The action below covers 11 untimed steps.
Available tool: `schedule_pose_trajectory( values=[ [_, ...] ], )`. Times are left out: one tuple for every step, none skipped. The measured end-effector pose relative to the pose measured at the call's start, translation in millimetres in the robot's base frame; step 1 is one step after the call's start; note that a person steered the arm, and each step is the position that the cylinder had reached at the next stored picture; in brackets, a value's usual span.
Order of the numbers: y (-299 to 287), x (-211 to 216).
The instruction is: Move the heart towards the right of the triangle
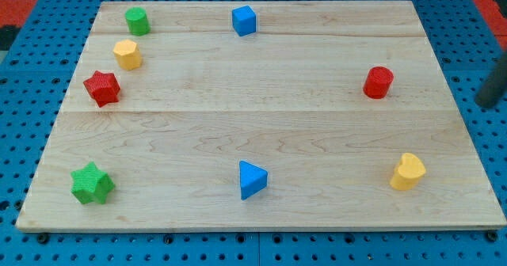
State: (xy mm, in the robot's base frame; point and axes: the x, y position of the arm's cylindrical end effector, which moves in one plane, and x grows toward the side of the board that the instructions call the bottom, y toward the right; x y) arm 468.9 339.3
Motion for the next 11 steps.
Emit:
schedule_pose_trajectory(
  values=[
    [-2,60],
    [-33,74],
    [-75,75],
    [-88,99],
    [-96,112],
    [-154,88],
    [-203,52],
    [-181,51],
    [-148,44],
    [-176,17],
    [-248,7]
  ],
)
